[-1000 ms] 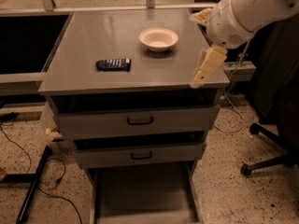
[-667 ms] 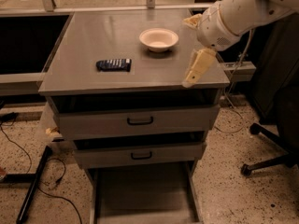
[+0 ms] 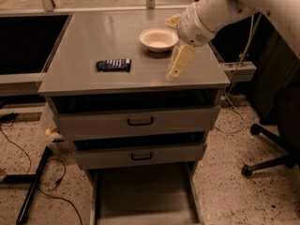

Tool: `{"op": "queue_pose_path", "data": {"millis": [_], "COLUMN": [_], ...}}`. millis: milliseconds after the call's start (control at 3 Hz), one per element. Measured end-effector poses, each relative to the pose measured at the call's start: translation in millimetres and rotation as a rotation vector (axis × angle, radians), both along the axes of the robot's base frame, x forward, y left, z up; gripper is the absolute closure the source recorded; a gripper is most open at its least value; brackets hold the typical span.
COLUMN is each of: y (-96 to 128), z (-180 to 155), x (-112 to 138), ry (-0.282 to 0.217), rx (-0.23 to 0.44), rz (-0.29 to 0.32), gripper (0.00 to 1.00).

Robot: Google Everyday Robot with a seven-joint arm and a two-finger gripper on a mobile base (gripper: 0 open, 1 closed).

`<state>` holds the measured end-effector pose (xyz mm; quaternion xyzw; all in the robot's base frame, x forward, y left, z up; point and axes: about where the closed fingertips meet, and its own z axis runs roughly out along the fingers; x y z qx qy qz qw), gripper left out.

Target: Place rxbar blueberry into bottom drawer

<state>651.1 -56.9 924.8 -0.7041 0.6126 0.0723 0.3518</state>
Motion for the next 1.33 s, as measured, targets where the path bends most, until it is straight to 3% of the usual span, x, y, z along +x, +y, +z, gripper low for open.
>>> {"op": "queue_pose_path", "data": {"millis": [333,1000,1333], "y": [23.5,30.4,52.6], "z": [-2.2,-4.9,-15.3], "x": [14.8,17.0,30.1], "ry": [0.006,0.005,0.013], "rx": [0.020,0.023,0.045], "rz": [0.041,0.058,0.109], "gripper": [0.00,0.00,0.00]}}
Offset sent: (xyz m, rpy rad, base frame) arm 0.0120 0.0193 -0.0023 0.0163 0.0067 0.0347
